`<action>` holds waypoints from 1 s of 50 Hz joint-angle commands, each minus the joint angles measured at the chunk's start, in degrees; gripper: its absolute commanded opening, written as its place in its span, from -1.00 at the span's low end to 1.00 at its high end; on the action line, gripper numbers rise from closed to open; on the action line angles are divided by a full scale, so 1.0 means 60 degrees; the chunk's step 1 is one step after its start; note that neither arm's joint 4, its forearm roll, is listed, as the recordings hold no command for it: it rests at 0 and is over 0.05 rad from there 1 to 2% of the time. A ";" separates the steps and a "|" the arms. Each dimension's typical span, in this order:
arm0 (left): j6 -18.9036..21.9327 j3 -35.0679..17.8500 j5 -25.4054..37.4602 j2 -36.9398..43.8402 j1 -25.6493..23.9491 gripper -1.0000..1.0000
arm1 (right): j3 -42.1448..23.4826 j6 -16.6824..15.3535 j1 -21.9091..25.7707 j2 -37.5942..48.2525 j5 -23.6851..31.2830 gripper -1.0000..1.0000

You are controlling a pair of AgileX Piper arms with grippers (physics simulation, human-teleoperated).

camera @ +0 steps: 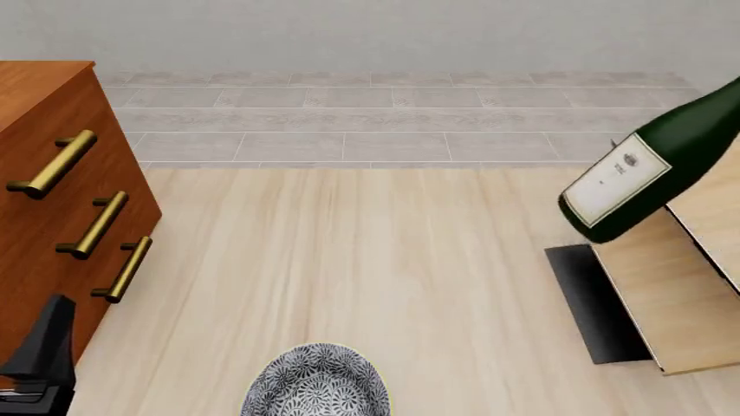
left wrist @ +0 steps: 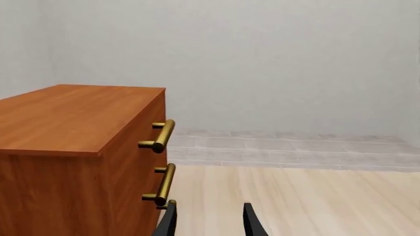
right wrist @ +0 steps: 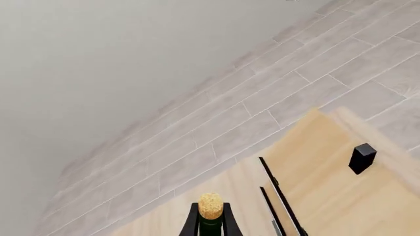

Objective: Put the wine bottle on the wine rack.

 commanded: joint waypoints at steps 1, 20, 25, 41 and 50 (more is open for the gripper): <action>-0.0009 -0.0120 0.0096 0.0002 -0.0074 1.00 | -0.0352 0.0344 -0.0834 -0.0099 0.0500 -1.00; -0.0054 0.0009 0.0013 0.0000 -0.0134 1.00 | -0.0912 0.0534 -0.2363 -0.0048 0.0901 -1.00; -0.0047 0.0051 -0.0042 0.0000 -0.0162 1.00 | -0.0885 0.0586 -0.2665 -0.0023 0.0861 -1.00; 0.0007 0.0131 -0.0083 0.0000 -0.0202 1.00 | -0.0725 0.0742 -0.3601 -0.0114 0.0843 -1.00; 0.0007 0.0138 -0.0094 0.0000 -0.0205 1.00 | -0.0537 0.0743 -0.3979 -0.0238 0.0812 -1.00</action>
